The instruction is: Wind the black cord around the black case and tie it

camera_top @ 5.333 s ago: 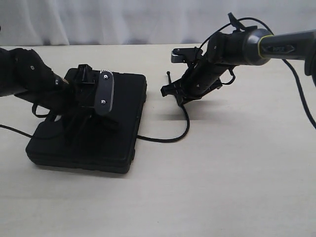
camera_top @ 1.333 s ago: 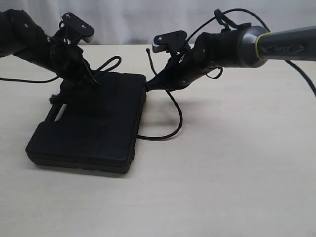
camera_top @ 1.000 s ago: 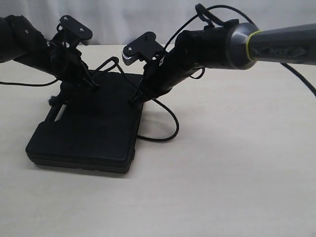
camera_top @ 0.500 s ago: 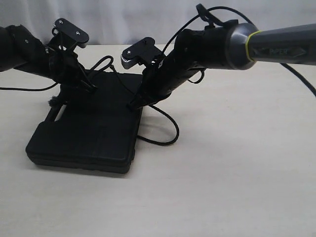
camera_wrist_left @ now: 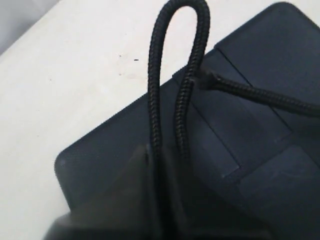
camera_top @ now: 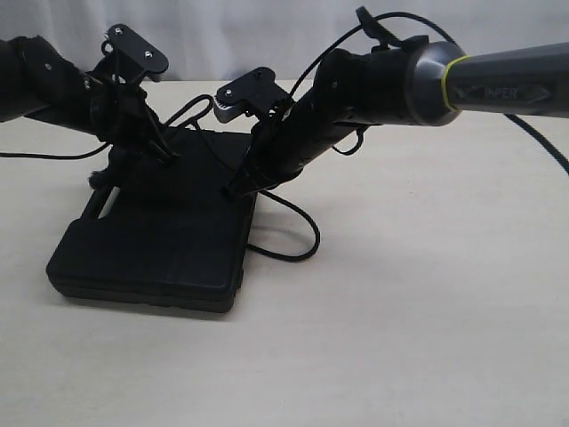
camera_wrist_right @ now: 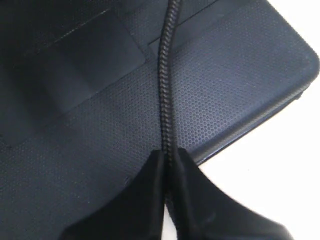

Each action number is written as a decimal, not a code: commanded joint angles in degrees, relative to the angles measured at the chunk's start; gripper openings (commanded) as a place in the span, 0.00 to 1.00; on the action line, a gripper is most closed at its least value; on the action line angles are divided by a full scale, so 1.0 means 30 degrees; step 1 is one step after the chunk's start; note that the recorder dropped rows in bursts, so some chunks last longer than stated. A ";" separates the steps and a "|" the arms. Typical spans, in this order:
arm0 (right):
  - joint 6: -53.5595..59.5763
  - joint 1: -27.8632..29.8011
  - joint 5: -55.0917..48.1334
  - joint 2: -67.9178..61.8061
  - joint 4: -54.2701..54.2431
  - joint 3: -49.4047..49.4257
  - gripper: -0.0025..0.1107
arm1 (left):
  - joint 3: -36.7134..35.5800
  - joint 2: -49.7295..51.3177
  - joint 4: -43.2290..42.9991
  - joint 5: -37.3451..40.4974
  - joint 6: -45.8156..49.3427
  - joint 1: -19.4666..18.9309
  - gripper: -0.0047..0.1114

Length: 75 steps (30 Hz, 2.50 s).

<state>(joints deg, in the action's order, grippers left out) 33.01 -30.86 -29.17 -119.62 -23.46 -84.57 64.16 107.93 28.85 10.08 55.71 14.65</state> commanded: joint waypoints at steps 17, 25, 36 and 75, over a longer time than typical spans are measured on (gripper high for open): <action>-0.0734 0.0029 -0.1508 0.0175 0.0185 0.0074 0.06 | -0.3801 -0.1087 0.0099 -0.7833 0.1012 0.1341 0.04; -0.0734 0.0029 -0.3097 0.0175 -0.0093 -0.0923 0.06 | -0.5494 -0.1087 0.0085 -1.1303 0.4068 0.1341 0.04; 0.0858 0.0029 -0.2896 0.0675 -0.3880 -0.1115 0.06 | -0.5614 -0.1087 0.0046 -1.0546 0.4505 0.1341 0.04; -0.3656 0.0027 -0.1545 0.0804 -0.1887 -0.1115 0.06 | -0.5614 -0.1122 0.2131 -1.1618 0.6924 0.3352 0.04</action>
<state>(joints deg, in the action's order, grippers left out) 21.06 -30.86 -33.06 -117.79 -28.82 -87.65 47.51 105.13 35.09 -24.20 76.51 24.21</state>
